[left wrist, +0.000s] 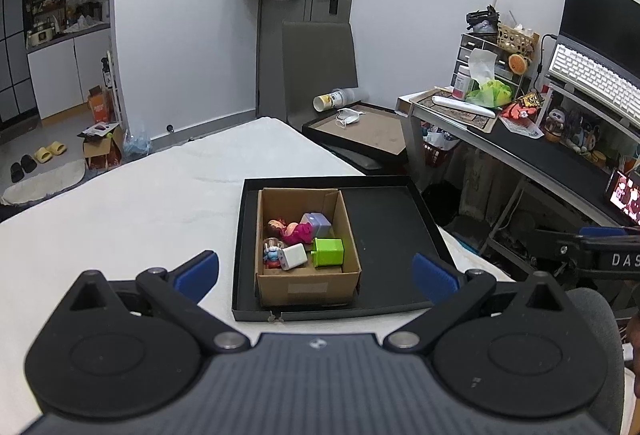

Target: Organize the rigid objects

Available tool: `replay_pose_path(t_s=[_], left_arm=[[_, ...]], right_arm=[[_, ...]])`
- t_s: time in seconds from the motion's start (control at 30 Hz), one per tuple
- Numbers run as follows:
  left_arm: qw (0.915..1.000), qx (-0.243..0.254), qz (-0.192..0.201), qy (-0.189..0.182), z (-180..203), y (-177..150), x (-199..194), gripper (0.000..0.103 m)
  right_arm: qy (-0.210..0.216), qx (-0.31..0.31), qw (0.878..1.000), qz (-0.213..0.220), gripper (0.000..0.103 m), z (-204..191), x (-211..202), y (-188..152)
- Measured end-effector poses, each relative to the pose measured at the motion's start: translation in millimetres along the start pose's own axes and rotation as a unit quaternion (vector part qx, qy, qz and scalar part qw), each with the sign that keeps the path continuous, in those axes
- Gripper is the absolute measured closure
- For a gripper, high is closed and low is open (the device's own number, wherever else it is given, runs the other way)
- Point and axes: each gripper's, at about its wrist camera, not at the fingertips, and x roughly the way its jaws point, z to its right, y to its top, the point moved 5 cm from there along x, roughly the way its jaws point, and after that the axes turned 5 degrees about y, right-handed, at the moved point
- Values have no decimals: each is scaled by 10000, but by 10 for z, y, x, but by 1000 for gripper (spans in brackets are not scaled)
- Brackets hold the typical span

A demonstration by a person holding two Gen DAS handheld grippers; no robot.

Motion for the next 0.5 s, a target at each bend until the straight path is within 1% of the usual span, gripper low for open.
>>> replay_pose_path(t_s=[0.23,0.5], left_arm=[[10000,43,62,-57,26,-25,-103,1],[9999,58,87,-105,22,-22,-128,1]], right_arm=[[12,-78,9999,95,0,-28,-97,2],[-11,-103,9999,119,0,-56,-128,17]])
